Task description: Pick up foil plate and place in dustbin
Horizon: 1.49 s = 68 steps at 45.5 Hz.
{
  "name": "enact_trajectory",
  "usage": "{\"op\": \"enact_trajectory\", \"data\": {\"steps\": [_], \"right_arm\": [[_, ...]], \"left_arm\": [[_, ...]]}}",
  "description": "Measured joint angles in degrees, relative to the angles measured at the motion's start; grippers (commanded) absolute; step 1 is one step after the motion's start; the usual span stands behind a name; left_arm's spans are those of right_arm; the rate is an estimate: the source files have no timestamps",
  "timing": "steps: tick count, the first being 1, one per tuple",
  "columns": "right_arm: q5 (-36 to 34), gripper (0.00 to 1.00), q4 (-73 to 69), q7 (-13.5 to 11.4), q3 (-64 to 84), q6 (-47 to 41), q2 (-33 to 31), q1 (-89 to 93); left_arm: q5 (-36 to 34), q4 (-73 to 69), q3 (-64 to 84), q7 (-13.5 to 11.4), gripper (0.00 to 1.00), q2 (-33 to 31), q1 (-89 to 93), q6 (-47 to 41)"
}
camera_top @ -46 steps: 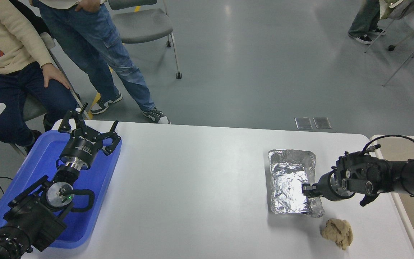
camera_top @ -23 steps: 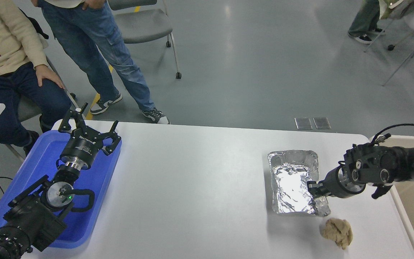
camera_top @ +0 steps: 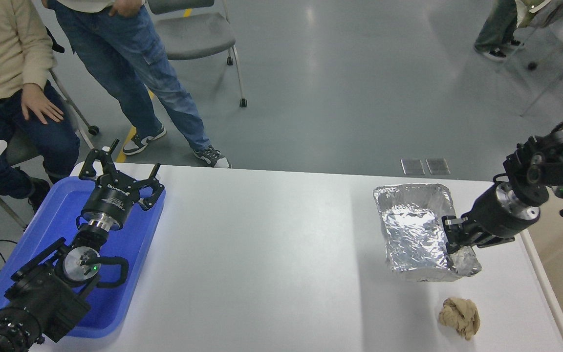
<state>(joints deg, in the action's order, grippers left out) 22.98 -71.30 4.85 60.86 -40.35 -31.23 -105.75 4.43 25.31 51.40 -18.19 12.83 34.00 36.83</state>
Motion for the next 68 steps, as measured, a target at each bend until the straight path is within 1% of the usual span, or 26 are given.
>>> {"op": "enact_trajectory", "data": {"steps": [14,37,53,68], "right_arm": [[-3.05,0.0,-0.73,0.12,5.13,-3.59,-1.77,-14.11],[-4.8,0.0,-1.1,0.21,13.07,-4.56,-2.64,-31.97],[-4.95,0.0,-1.25,0.23,16.33,-4.63,-3.1,-36.47],[-5.0,0.0,-1.14,0.24,19.16,-4.65,-4.94,-37.66]], "left_arm": [[-0.02,0.0,-0.01,0.0,1.0,0.0,-0.06,0.0],[-0.02,0.0,-0.04,0.0,1.0,0.0,-0.07,0.0],[0.02,0.0,-0.03,0.0,1.0,0.0,-0.06,-0.01],[0.02,0.0,0.0,0.0,1.0,0.0,-0.05,-0.01]]}}
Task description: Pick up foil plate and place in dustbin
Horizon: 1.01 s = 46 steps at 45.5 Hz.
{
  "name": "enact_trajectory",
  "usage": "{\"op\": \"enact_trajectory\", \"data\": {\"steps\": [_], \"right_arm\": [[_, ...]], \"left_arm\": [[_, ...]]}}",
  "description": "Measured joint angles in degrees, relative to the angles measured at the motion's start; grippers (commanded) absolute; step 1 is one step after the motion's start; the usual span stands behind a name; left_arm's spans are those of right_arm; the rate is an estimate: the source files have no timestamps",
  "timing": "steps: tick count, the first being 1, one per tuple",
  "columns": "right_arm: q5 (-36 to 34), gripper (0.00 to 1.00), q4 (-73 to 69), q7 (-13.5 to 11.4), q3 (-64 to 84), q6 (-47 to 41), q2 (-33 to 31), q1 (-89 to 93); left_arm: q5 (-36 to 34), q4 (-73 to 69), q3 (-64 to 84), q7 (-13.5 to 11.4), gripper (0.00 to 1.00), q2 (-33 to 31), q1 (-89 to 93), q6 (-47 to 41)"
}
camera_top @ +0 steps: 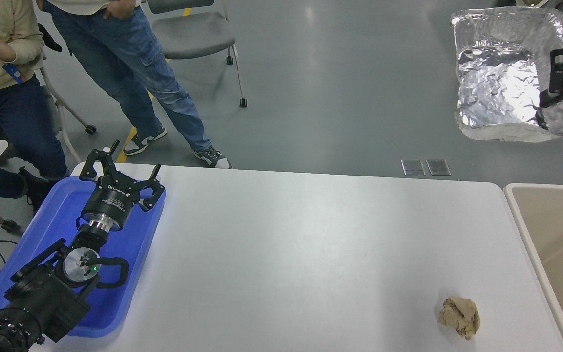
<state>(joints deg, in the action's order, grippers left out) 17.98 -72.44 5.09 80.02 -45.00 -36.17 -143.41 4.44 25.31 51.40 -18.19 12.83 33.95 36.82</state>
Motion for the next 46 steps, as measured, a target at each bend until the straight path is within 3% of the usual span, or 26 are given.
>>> {"op": "enact_trajectory", "data": {"steps": [24,46], "right_arm": [[0.85,0.0,2.99,-0.12,9.52,-0.01,-5.68,3.7],[1.01,0.0,19.37,-0.19,11.73,0.0,-13.53,19.93]], "left_arm": [[-0.05,0.01,-0.07,0.0,1.0,0.0,-0.03,-0.08],[-0.05,0.0,-0.07,0.0,1.0,0.0,-0.02,-0.09]]}}
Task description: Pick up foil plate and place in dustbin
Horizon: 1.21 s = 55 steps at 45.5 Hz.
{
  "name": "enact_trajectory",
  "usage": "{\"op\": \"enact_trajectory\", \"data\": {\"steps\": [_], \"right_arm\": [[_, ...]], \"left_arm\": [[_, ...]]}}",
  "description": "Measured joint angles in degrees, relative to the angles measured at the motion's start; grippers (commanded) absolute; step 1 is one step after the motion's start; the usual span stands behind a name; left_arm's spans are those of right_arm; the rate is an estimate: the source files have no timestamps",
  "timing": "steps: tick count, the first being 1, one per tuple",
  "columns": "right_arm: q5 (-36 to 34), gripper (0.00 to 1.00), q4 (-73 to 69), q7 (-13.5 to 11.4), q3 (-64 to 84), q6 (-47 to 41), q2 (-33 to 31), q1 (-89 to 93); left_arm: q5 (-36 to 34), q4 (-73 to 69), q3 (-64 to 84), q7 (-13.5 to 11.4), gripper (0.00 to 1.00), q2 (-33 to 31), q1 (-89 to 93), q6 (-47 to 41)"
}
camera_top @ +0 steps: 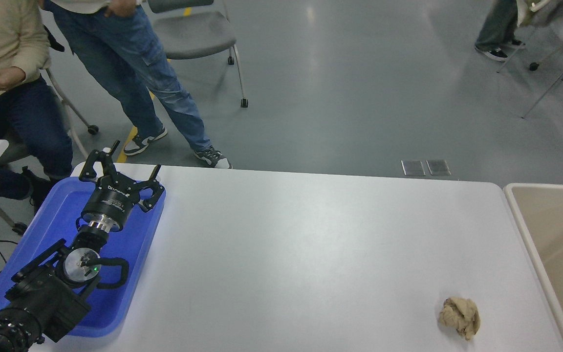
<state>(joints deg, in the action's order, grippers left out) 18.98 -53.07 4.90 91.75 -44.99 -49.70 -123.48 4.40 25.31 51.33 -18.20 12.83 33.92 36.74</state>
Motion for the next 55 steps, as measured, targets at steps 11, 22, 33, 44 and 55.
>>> {"op": "enact_trajectory", "data": {"steps": [11,22,33,44,55], "right_arm": [[-0.58,0.0,12.56,0.04,-9.84,0.0,-4.28,16.38],[-0.5,0.0,23.47,0.0,-26.41,-0.01,-7.34,35.59],[-0.39,0.0,32.78,-0.14,-41.26,-0.01,-5.72,54.73],[-0.7,0.0,38.24,-0.25,-50.44,5.64,-1.35,68.18],[-0.81,0.0,40.65,-0.51,-55.24,19.82,3.25,76.64]], "left_arm": [[0.04,0.0,0.02,0.0,1.0,0.0,0.0,0.0],[0.06,0.0,0.07,0.0,1.0,0.0,0.0,0.0],[0.07,0.0,0.08,0.0,1.0,0.0,0.0,0.0],[0.07,0.0,0.08,0.0,1.0,0.0,0.0,0.0],[0.08,0.0,0.09,0.0,1.0,0.01,0.0,0.0]]}}
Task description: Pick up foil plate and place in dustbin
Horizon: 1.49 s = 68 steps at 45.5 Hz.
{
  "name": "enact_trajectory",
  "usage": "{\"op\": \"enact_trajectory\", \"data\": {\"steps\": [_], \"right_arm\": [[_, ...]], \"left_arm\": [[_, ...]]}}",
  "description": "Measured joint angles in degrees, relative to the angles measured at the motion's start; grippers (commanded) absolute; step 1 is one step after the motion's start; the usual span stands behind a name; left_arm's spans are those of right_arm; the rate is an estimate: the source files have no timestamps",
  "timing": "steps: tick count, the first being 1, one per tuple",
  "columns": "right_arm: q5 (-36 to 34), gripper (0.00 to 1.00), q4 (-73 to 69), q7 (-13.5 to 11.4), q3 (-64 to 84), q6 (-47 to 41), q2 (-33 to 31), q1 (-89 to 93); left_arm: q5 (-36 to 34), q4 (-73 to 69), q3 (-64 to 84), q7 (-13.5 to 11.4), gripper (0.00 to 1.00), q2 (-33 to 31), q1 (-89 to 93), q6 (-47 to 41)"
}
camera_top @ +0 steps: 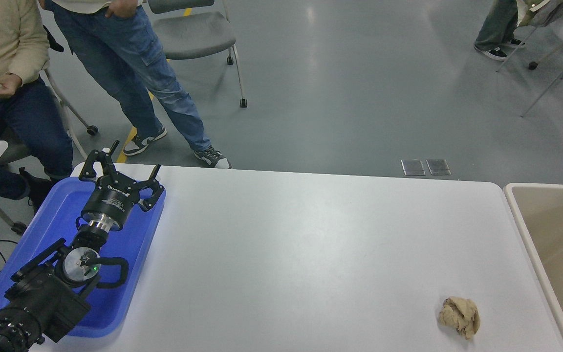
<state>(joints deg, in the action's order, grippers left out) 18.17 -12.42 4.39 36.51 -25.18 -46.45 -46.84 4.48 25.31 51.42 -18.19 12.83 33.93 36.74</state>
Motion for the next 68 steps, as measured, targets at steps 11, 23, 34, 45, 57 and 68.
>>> {"op": "enact_trajectory", "data": {"steps": [11,23,34,45,57,68], "right_arm": [[-0.05,0.0,1.37,-1.74,-2.98,15.04,4.11,5.44],[-0.06,0.0,6.76,-2.43,-4.0,21.9,9.43,9.94],[-0.07,0.2,9.19,-2.63,-4.28,24.43,11.82,11.88],[-0.11,0.91,9.91,-2.65,-4.47,28.55,12.43,12.45],[-0.1,0.97,8.35,-2.63,-4.58,32.48,12.59,12.24],[0.27,0.99,-0.69,-2.61,-4.59,33.51,9.64,9.1]], "left_arm": [[0.0,0.0,0.0,0.0,1.0,0.0,0.0,0.0],[0.0,0.0,0.0,0.0,1.0,0.0,0.0,0.0],[0.0,0.0,0.0,0.0,1.0,0.0,0.0,0.06],[0.0,0.0,0.0,0.0,1.0,0.0,0.0,0.07],[0.0,0.0,0.0,0.0,1.0,0.0,0.0,0.07],[0.0,0.0,0.0,0.0,1.0,0.0,0.0,0.08]]}}
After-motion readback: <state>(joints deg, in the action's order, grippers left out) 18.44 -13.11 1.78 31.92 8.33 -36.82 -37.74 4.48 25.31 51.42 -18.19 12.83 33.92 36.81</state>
